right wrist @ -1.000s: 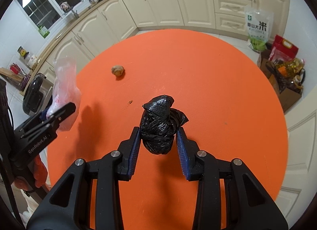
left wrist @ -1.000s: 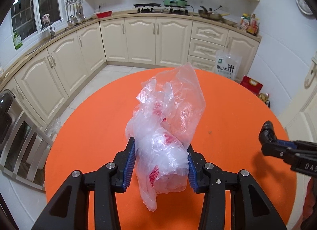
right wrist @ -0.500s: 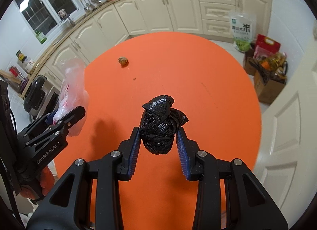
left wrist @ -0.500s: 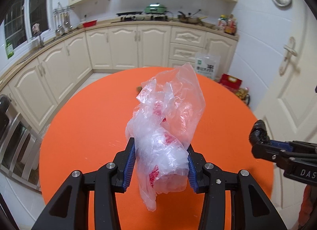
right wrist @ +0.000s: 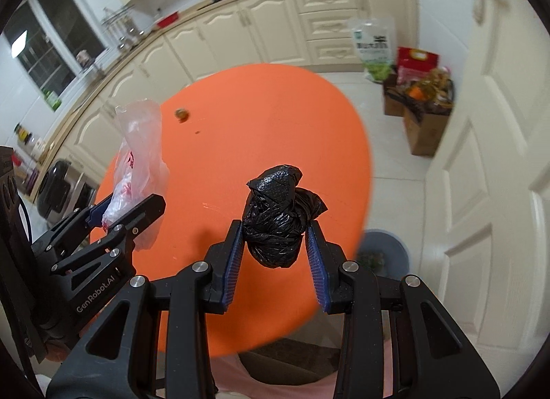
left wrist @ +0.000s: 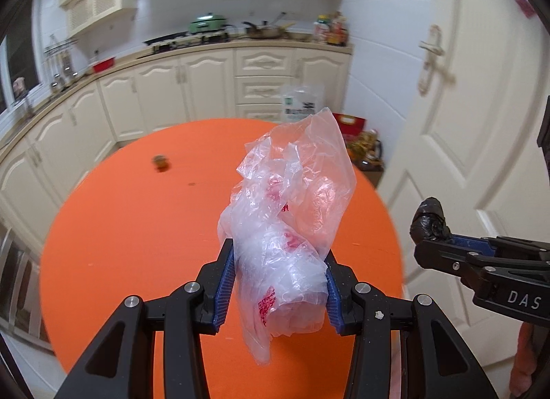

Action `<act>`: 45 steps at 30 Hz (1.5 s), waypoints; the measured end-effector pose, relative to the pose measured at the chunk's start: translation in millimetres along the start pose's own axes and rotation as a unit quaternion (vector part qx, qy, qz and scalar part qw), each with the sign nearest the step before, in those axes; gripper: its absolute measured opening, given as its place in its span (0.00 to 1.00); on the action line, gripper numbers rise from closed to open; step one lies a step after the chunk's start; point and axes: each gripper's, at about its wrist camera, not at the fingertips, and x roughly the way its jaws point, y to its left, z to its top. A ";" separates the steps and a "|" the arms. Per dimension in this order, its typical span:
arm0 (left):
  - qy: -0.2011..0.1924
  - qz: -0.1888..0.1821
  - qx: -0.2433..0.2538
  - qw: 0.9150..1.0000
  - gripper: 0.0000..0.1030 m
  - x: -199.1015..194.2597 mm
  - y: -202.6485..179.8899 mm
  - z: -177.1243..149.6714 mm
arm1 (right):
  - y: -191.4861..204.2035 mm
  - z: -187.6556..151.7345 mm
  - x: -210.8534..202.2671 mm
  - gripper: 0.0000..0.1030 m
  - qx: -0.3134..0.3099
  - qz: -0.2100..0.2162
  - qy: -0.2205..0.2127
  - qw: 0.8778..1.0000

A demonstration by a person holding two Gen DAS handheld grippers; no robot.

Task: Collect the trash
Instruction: 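Carry the pink and black bags to the blue bin and open both tools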

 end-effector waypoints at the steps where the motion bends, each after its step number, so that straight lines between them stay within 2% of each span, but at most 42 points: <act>1: 0.001 -0.006 0.007 1.000 0.40 -0.9 -5.9 -0.8 | -8.6 -3.3 -4.6 0.34 0.009 -0.006 -0.003 1.000; 6: 0.014 -0.042 0.036 0.998 0.40 -0.2 -27.9 -2.7 | -53.1 -16.9 -25.8 0.34 0.053 -0.037 -0.017 0.998; 11: 0.022 -0.060 0.073 0.995 0.40 6.0 -56.6 -3.0 | -95.5 -31.1 -44.1 0.34 0.094 -0.065 -0.026 0.993; 23: 0.060 -0.102 0.132 0.984 0.41 32.7 -111.6 4.0 | -164.3 -54.4 -58.9 0.34 0.149 -0.102 -0.022 0.983; 31: 0.113 -0.097 0.128 0.980 0.44 79.2 -132.7 27.2 | -192.3 -57.0 -57.0 0.34 0.168 -0.119 -0.009 0.979; 34: 0.143 -0.098 0.121 0.978 0.51 93.0 -132.2 37.1 | -197.8 -57.5 -58.1 0.34 0.175 -0.120 -0.010 0.977; 42: 0.153 -0.100 0.120 0.976 0.55 105.0 -136.0 72.2 | -201.9 -54.0 -43.7 0.34 0.177 -0.111 0.002 0.978; 45: 0.150 -0.090 0.125 0.977 0.55 101.5 -131.7 73.6 | -196.0 -47.9 -30.2 0.34 0.165 -0.100 0.016 0.981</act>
